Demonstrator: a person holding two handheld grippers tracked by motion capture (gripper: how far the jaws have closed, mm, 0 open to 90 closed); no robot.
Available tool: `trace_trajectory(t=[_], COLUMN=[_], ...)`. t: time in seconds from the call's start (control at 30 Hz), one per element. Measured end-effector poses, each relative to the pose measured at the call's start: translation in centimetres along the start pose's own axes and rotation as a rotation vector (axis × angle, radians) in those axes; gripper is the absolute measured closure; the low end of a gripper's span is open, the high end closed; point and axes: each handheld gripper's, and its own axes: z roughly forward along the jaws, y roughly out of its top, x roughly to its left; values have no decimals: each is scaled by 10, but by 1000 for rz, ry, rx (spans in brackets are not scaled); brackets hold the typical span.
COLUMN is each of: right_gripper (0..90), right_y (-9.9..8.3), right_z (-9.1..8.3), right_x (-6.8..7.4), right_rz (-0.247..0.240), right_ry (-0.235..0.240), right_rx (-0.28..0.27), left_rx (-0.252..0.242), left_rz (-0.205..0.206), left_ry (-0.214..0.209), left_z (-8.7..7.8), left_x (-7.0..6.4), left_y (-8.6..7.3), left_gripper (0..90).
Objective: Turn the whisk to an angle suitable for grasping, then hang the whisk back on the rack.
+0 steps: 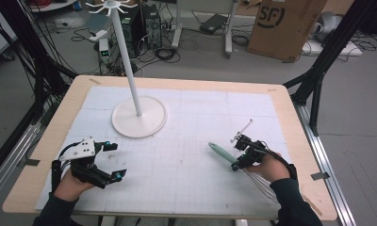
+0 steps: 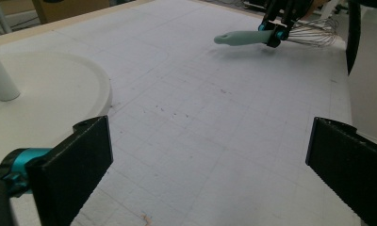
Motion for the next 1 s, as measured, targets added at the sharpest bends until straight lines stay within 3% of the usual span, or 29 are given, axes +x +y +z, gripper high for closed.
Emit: trace_trajectory(t=[0.13, 0.57, 0.77, 1.0], right_gripper=[694, 694, 694, 694], right_y=[-4, -10, -13, -18], right_z=[-8, -20, -32, -41], right_x=[-1, -1, -2, -5], right_rz=[7, 9, 5, -1], right_ry=[11, 49, 39, 74], right_rx=[-43, -101, -153, -220], left_rx=[1, 5, 4, 9], left_rz=[2, 6, -11, -13], left_ry=[0, 0, -9, -9], left_z=[0, 0, -1, 0], left_x=[0, -1, 1, 2], left_y=[0, 0, -1, -2], left_gripper=[17, 18, 17, 18])
